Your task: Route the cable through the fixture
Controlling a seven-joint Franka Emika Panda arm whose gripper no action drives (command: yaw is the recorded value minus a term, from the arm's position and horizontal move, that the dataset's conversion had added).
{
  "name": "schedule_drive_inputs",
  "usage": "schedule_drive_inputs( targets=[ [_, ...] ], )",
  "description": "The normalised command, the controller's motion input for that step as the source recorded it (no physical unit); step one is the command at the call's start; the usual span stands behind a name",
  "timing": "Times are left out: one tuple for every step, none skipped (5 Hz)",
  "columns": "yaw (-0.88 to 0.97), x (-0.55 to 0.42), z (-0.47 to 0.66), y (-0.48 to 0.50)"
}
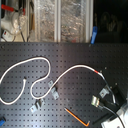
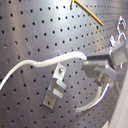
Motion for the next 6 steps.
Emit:
schedule_drive_inputs(
  targets=[
    [0.0,0.009,0.0,0.005],
    [0.03,-0.096,0.28,0.163],
    [0.03,-0.063,0.4,0.105],
    [0.0,-0.016,0.44,0.038],
    [-0.09,0.0,0.45,0.003],
    [-0.41,-0.021,0.41,-0.195]
  ],
)
